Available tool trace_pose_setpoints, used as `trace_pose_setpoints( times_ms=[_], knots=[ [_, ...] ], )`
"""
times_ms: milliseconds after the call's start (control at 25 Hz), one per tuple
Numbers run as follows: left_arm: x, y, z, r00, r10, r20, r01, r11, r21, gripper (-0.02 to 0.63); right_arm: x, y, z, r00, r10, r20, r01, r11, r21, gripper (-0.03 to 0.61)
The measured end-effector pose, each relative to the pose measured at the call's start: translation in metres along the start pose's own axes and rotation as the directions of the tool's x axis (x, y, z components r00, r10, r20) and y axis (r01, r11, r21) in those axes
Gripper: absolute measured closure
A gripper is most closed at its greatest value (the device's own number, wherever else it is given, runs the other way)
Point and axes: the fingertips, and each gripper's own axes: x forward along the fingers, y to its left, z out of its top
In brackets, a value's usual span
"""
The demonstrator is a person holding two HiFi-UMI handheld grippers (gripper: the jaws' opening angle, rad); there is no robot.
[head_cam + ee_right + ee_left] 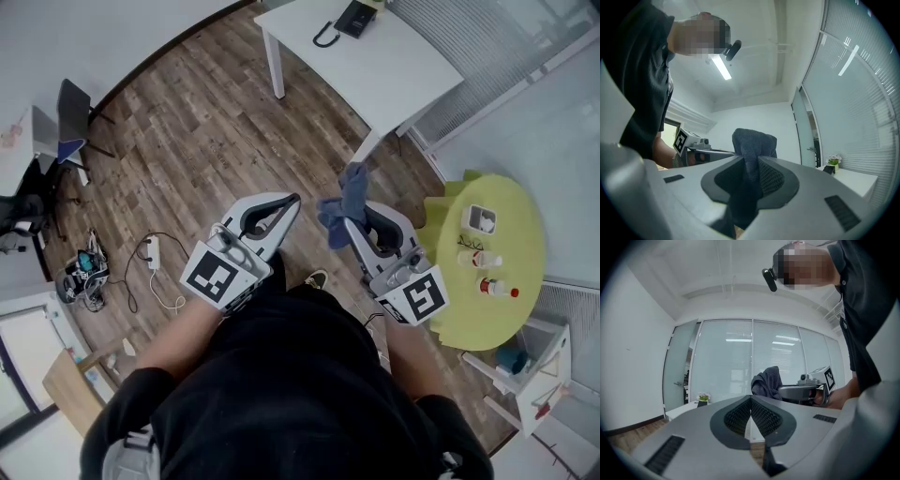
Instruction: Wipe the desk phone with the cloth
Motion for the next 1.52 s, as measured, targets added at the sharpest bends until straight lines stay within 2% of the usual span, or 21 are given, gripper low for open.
trace_pose_setpoints(
  times_ms=[120,240,400,560,840,1200,1280,1520],
  knots=[
    [-0.002,0.029,0.0,1.0,0.015,0.011,-0.015,1.0,-0.001,0.603,0.025,-0.005,-0.002,1.0,0.009,-0.011,-0.009,1.0,-0.004,0.482],
    [-0.005,0.06,-0.001,1.0,-0.006,0.012,0.006,1.0,0.011,0.603,0.056,-0.009,0.0,1.0,0.009,-0.016,-0.009,1.0,-0.007,0.482],
    [-0.002,0.107,0.009,0.999,-0.008,0.05,0.007,1.0,0.004,0.603,0.106,-0.023,0.006,1.0,-0.008,-0.016,0.007,0.999,-0.039,0.482],
    [0.0,0.157,0.013,0.999,-0.025,0.04,0.024,0.999,0.031,0.603,0.16,-0.037,0.002,1.0,-0.014,-0.015,0.013,0.999,-0.04,0.482],
    [-0.012,0.242,0.016,0.998,-0.022,0.051,0.021,1.0,0.019,0.603,0.249,-0.045,-0.005,1.0,-0.021,-0.007,0.021,0.999,-0.025,0.482],
    [-0.024,0.312,0.01,0.999,0.004,0.044,-0.003,1.0,-0.026,0.603,0.308,-0.057,-0.011,0.999,-0.034,-0.022,0.033,0.999,-0.022,0.482],
    [-0.018,0.321,0.009,1.0,-0.008,0.03,0.009,0.999,-0.031,0.603,0.315,-0.064,-0.012,0.999,-0.031,-0.021,0.03,0.999,-0.019,0.482],
    [0.009,0.347,0.017,0.998,-0.004,0.057,0.005,1.0,-0.03,0.603,0.337,-0.097,-0.015,1.0,-0.02,0.005,0.02,1.0,-0.005,0.482]
  ],
)
